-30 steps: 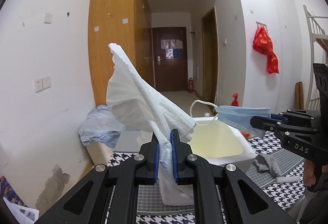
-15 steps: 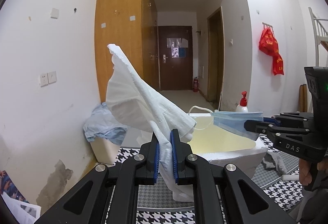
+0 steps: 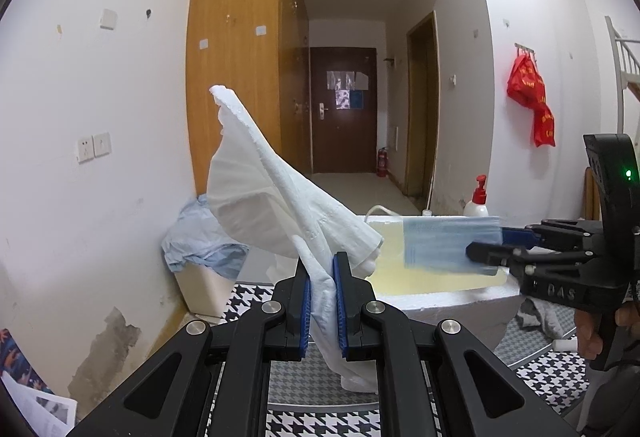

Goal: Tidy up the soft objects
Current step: 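Open the right gripper to drop the blue mask into the foam box, then hold the white masks above the foam box opening with the left gripper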

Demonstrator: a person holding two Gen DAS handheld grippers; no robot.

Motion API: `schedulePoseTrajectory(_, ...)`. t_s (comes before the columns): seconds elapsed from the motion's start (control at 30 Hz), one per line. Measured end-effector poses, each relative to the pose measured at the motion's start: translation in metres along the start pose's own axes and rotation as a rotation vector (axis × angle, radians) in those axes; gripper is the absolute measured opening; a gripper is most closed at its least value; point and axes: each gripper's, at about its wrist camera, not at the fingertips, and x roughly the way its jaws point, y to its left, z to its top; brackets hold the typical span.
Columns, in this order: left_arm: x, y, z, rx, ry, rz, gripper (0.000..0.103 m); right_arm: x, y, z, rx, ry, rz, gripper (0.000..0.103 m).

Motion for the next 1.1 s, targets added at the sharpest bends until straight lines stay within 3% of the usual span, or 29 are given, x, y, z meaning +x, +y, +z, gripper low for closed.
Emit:
schedulePoseTrajectory(0.03,0.0,0.0,-0.001,0.0,0.001,0.0,0.011,-0.002,0.0,-0.001,0.004,-0.016,-0.011,0.076)
schedulePoseTrajectory(0.1,0.002,-0.001,-0.001,0.0,0.002,0.0,0.011,-0.007,0.0,-0.001,0.004,-0.038,-0.009,0.084)
schedulePoseTrajectory(0.53,0.006,-0.011,0.003,0.012,0.006,-0.027,0.011,-0.015,0.004,-0.004,-0.018,-0.038,0.006,0.085)
schedulePoseTrajectory(0.83,0.012,-0.02,0.007,0.016,0.014,-0.057,0.011,-0.025,0.003,-0.007,-0.029,-0.065,0.03,0.102)
schedulePoseTrajectory(1.1,0.012,-0.03,0.009,0.032,0.014,-0.074,0.011,-0.03,0.005,-0.011,-0.048,-0.066,0.0,0.103)
